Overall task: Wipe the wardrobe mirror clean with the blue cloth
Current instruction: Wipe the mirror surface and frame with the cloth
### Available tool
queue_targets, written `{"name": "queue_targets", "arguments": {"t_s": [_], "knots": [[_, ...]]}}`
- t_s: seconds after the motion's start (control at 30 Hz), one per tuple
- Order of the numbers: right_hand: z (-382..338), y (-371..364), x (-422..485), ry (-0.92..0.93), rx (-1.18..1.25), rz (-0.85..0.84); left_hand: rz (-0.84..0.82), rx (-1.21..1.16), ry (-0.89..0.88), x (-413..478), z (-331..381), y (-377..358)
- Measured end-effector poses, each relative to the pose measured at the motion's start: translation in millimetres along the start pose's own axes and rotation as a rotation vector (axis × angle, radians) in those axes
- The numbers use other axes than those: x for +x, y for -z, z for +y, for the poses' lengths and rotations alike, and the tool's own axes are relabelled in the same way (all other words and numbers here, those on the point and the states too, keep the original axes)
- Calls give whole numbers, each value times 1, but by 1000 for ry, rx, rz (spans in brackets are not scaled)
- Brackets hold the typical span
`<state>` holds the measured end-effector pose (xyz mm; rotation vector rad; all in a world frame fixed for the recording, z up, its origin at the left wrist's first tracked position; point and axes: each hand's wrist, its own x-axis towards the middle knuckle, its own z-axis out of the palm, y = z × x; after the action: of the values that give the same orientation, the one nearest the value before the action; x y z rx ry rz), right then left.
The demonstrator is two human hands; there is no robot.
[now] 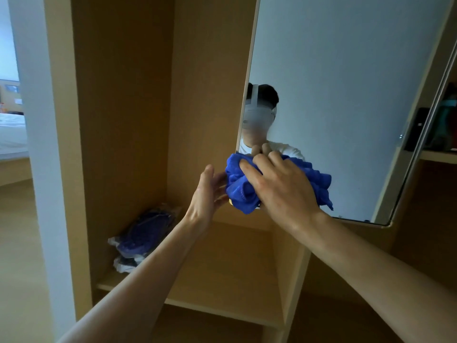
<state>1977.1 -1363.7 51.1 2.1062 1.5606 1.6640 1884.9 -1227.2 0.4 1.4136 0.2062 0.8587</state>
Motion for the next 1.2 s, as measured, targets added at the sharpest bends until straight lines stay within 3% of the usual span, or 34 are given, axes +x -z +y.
{"name": "queue_targets", "arguments": {"t_s": [0.37, 0.73, 1.2], "knots": [[-10, -3, -25, 95, 104, -152, -18, 121, -61, -3, 0, -6], [30, 19, 11, -105, 106, -5, -25, 169, -80, -1, -7, -5], [-18, -11, -37, -20, 158, -69, 98, 172, -76, -1, -5, -16]]}}
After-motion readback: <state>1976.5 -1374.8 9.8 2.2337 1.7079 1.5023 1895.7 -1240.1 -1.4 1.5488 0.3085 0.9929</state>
